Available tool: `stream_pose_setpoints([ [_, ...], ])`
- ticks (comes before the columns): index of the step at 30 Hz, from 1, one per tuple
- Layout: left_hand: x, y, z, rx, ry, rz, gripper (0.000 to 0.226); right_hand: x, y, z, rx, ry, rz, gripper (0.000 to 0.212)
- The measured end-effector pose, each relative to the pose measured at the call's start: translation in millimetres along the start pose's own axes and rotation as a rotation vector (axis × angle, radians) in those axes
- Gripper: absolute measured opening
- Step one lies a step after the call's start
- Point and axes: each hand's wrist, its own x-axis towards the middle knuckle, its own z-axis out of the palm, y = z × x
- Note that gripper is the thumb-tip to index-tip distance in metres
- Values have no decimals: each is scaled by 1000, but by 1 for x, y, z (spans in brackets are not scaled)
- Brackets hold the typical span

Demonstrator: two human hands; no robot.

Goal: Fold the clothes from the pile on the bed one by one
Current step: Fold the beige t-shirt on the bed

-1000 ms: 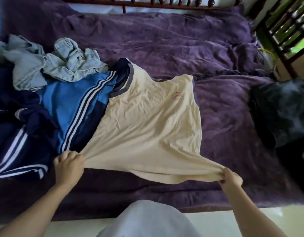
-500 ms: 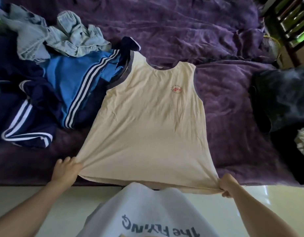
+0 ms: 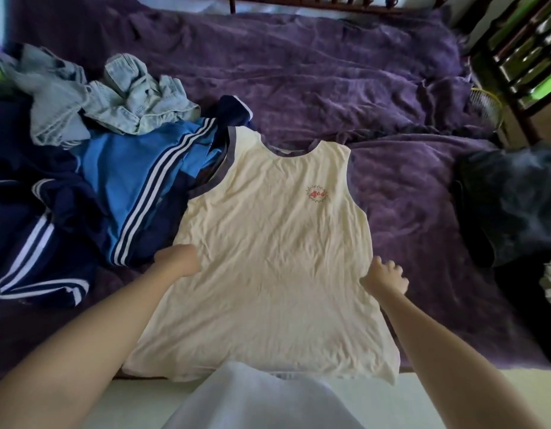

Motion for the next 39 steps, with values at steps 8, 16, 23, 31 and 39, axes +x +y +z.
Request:
stream_pose_setpoints([
  [8, 63, 48, -93, -291, 329, 55, 36, 76, -66, -84, 85, 172, -222, 40],
  [16, 163, 62, -158, -534, 468, 100, 42, 189, -129, -124, 46, 161, -282, 49],
  [23, 251, 55, -193, -745, 535, 98, 66, 278, -177, -124, 71, 171, -299, 56],
  [31, 293, 62, -214, -682, 516, -70, 25, 321, -179, -117, 103, 168, -232, 46],
  [39, 228, 20, -217, -1189, 468, 228, 23, 275, -111, -110, 497, 514, -518, 9],
])
